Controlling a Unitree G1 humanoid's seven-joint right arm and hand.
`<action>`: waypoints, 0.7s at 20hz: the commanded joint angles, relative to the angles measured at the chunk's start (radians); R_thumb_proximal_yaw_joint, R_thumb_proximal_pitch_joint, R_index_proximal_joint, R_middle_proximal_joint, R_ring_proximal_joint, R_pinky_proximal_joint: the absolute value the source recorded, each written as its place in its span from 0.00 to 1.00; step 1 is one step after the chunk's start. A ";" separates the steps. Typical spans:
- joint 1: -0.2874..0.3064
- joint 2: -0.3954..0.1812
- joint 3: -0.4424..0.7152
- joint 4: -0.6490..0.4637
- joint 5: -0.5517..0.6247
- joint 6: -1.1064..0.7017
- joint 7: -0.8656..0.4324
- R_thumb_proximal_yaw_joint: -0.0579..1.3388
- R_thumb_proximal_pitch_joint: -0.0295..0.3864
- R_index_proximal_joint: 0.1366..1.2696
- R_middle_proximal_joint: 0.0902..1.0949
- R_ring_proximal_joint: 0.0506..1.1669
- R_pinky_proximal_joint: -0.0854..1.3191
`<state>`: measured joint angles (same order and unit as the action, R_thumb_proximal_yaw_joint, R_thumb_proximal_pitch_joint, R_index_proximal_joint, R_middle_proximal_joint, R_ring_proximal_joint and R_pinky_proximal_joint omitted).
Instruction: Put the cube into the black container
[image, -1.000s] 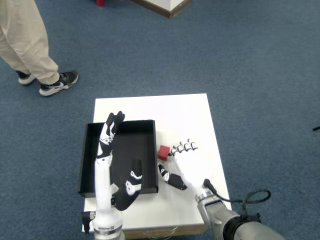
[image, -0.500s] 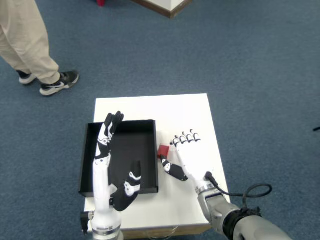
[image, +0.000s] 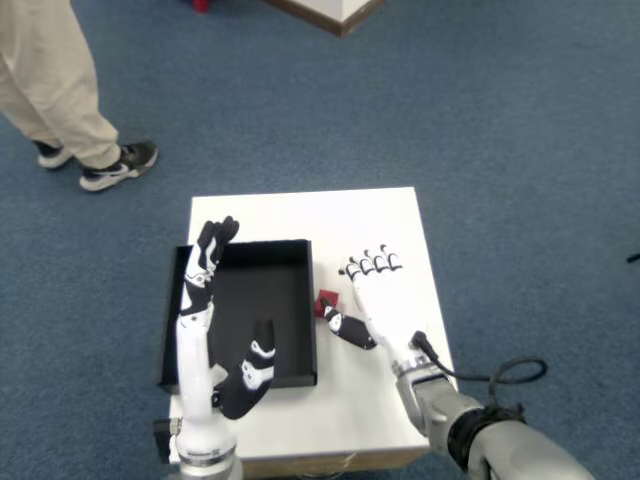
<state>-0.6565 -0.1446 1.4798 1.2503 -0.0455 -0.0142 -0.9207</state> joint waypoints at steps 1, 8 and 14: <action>-0.064 -0.015 -0.019 0.019 -0.017 -0.042 -0.036 0.34 0.44 0.30 0.21 0.17 0.14; -0.081 -0.019 -0.008 0.050 -0.055 -0.082 0.050 0.36 0.41 0.28 0.20 0.16 0.12; -0.113 -0.023 -0.009 0.046 -0.066 -0.088 0.109 0.35 0.39 0.25 0.20 0.15 0.11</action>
<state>-0.7067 -0.1529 1.4833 1.2976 -0.1083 -0.0793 -0.7936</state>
